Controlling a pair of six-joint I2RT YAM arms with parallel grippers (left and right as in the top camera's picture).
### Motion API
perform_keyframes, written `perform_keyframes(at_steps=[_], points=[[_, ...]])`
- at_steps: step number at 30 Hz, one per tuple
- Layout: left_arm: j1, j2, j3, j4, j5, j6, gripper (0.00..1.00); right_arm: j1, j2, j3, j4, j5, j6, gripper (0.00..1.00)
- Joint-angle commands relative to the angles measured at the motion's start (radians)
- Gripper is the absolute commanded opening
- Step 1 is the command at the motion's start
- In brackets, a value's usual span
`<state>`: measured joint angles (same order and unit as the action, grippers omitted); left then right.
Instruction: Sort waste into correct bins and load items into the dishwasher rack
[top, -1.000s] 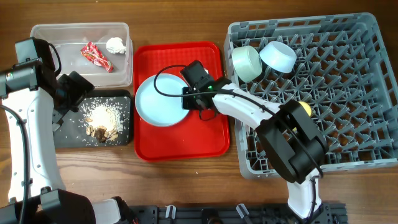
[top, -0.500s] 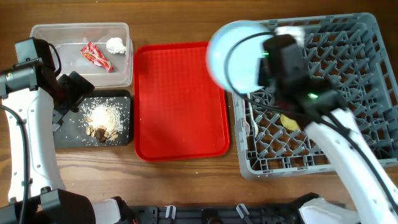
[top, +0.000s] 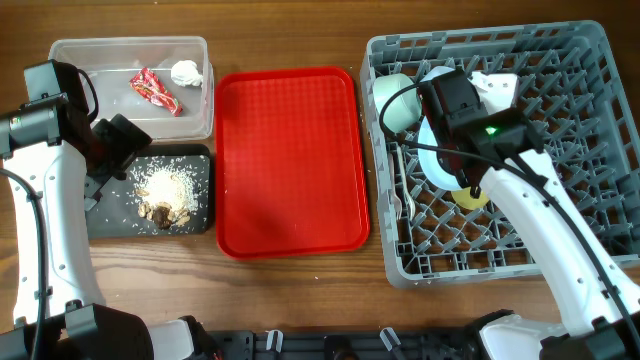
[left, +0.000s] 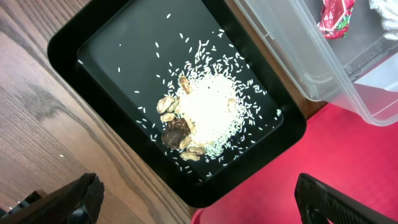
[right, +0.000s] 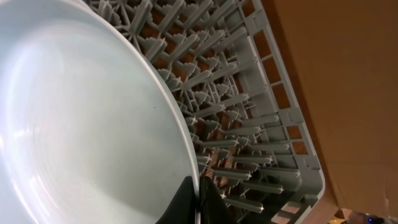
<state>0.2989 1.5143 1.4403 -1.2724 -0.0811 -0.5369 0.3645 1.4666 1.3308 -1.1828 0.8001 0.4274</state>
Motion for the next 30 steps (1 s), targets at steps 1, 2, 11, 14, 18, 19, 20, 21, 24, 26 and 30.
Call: perform_keyframes(at_steps=[1,2,11,14,18,19,20,21,24,26,30], points=[[0.005,-0.011,0.001,0.001,0.002,0.005,1.00,0.007,0.031,0.002,0.000,-0.010,0.028,0.04],[0.005,-0.011,0.001,0.001,0.002,0.005,1.00,0.012,0.033,0.002,0.003,-0.019,0.030,0.04],[-0.009,-0.011,0.001,-0.006,0.062,0.036,1.00,0.027,-0.028,0.008,0.139,-0.437,0.065,0.89],[-0.121,-0.011,0.001,0.039,0.080,0.110,1.00,-0.039,-0.147,0.010,0.249,-0.566,-0.016,1.00],[-0.307,-0.011,0.001,0.103,0.099,0.193,1.00,-0.054,-0.157,0.005,0.299,-0.988,-0.342,1.00],[-0.324,-0.011,0.001,0.092,0.099,0.193,1.00,-0.054,-0.153,-0.002,0.278,-0.981,-0.283,1.00],[-0.337,-0.011,0.001,0.078,0.099,0.193,1.00,-0.054,-0.150,-0.010,0.264,-0.978,-0.230,1.00],[-0.347,-0.011,0.001,0.048,0.100,0.192,1.00,-0.054,-0.149,-0.017,0.253,-0.978,-0.193,1.00],[-0.353,-0.027,-0.014,-0.015,0.100,0.190,1.00,-0.053,-0.191,-0.110,0.243,-0.978,-0.114,1.00],[-0.359,-0.082,-0.057,0.010,0.099,0.190,1.00,-0.048,-0.261,-0.170,0.256,-0.969,-0.111,1.00],[-0.394,-0.306,-0.225,0.145,0.097,0.190,1.00,-0.024,-0.468,-0.292,0.308,-0.885,-0.142,1.00]])
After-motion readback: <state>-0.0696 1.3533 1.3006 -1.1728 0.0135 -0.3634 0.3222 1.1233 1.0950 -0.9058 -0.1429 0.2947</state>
